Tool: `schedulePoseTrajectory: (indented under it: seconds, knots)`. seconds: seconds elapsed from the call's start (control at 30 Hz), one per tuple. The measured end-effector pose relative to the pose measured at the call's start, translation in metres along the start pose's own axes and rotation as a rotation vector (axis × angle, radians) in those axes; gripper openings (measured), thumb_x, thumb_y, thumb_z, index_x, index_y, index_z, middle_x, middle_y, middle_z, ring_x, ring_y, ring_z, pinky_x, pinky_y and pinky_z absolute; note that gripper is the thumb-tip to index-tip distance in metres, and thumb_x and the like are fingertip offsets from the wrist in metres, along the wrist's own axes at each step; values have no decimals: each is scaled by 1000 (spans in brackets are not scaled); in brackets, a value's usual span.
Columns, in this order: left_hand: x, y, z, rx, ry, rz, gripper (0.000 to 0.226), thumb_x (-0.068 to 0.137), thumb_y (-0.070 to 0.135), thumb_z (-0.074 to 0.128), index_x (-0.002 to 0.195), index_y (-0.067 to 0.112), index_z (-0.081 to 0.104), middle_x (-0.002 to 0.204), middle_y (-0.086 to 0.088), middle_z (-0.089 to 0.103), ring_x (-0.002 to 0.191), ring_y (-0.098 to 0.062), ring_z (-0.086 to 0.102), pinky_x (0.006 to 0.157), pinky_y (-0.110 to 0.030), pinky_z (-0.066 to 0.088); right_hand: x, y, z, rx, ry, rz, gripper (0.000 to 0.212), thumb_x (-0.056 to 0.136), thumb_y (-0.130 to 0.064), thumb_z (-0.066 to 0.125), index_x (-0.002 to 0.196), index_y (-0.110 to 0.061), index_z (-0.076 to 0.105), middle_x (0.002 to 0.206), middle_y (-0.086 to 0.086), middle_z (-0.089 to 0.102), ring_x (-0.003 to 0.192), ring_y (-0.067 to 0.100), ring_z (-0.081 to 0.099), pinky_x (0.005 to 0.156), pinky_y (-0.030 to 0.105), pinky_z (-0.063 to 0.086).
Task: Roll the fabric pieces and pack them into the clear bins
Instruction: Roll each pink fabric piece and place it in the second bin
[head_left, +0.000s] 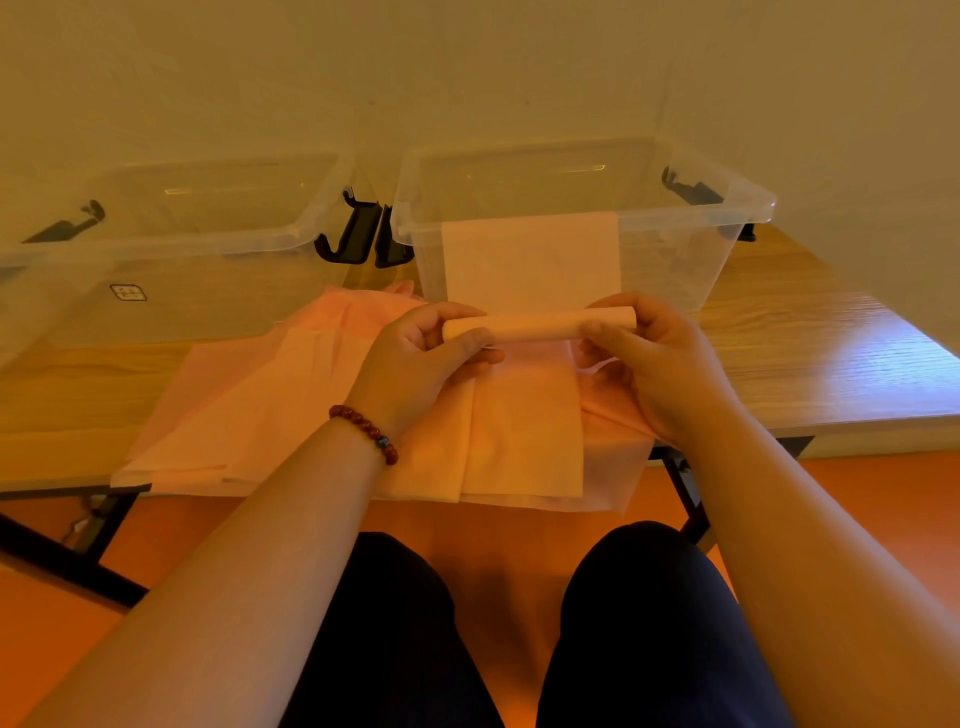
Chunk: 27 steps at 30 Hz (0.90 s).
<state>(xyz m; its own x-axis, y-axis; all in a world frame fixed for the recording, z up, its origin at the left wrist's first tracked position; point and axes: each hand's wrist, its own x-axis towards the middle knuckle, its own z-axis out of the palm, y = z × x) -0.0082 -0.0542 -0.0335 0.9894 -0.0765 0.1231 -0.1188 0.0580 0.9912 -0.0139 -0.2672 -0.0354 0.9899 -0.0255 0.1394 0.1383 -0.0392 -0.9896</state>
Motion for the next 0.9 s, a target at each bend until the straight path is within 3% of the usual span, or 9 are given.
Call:
schedulePoseTrajectory:
  seconds: [0.23, 0.33, 0.4, 0.47, 0.6, 0.73, 0.83, 0.9]
  knots:
    - [-2, 1, 0, 22, -9, 15, 16, 86, 5, 64, 96, 17, 65, 82, 3, 73, 79, -12, 72, 66, -18, 55, 2, 3, 1, 37, 46, 35, 8, 88, -27, 66, 93, -21, 67, 78, 0, 73, 77, 17, 70, 74, 37, 55]
    - [0, 1, 1, 2, 11, 5, 9, 89, 8, 61, 95, 15, 65, 77, 4, 73, 74, -13, 72, 65, -21, 57, 2, 2, -1, 68, -51, 21, 31, 74, -26, 75, 103, -28, 64, 84, -2, 73, 82, 20, 71, 73, 36, 54]
    - [0, 1, 2, 18, 17, 3, 7, 91, 11, 60, 95, 14, 64, 75, 2, 73, 72, -14, 72, 64, -21, 58, 2, 3, -1, 6, -78, -12, 37, 77, -13, 77, 105, -34, 62, 84, -10, 71, 81, 17, 70, 73, 34, 54]
    - [-1, 1, 2, 31, 12, 2, 8, 90, 12, 61, 96, 15, 64, 78, 1, 73, 72, -14, 72, 64, -22, 58, 2, 3, -1, -44, -55, -25, 33, 82, -8, 73, 100, -33, 63, 79, -12, 69, 77, 14, 70, 76, 37, 55]
    - [-2, 1, 0, 32, -27, 9, 23, 85, 6, 65, 102, 21, 62, 95, -4, 70, 76, -15, 72, 65, -21, 56, 0, 2, -1, -74, -19, -45, 12, 86, -17, 70, 94, -26, 65, 77, -5, 70, 72, 14, 68, 73, 39, 55]
    - [-2, 1, 0, 55, -25, 19, 19, 86, 7, 65, 100, 19, 64, 93, -3, 71, 78, -16, 72, 66, -21, 56, 0, 2, 1, -65, 17, -36, 3, 89, -24, 66, 92, -22, 66, 69, -2, 69, 66, 12, 66, 69, 37, 55]
    - [-1, 0, 0, 62, -14, 9, 12, 90, 11, 62, 101, 13, 63, 82, 0, 73, 74, -14, 72, 63, -21, 56, 1, 3, 1, -26, 12, -23, 8, 88, -24, 67, 96, -21, 67, 74, -1, 72, 69, 14, 69, 68, 36, 54]
    - [0, 0, 1, 53, 0, -8, 9, 91, 11, 60, 100, 12, 62, 76, 0, 73, 70, -13, 71, 61, -20, 56, 2, 3, 0, -1, -33, -12, 26, 82, -21, 72, 105, -29, 64, 79, -4, 72, 73, 16, 70, 69, 33, 55]
